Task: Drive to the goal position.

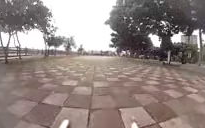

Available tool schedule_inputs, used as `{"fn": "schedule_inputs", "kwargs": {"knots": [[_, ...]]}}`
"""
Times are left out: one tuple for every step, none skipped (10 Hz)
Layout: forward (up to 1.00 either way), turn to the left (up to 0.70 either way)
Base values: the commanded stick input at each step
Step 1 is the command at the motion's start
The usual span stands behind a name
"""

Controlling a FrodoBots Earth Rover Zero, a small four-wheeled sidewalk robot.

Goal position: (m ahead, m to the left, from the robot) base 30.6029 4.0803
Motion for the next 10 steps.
{"fn": "schedule_inputs", "kwargs": {"knots": [[1.0, 0.0], [1.0, 0.0], [1.0, 0.0], [1.0, 0.0], [1.0, 0.0], [1.0, 0.0], [1.0, 0.0], [1.0, 0.0], [1.0, 0.0], [1.0, 0.0]]}}
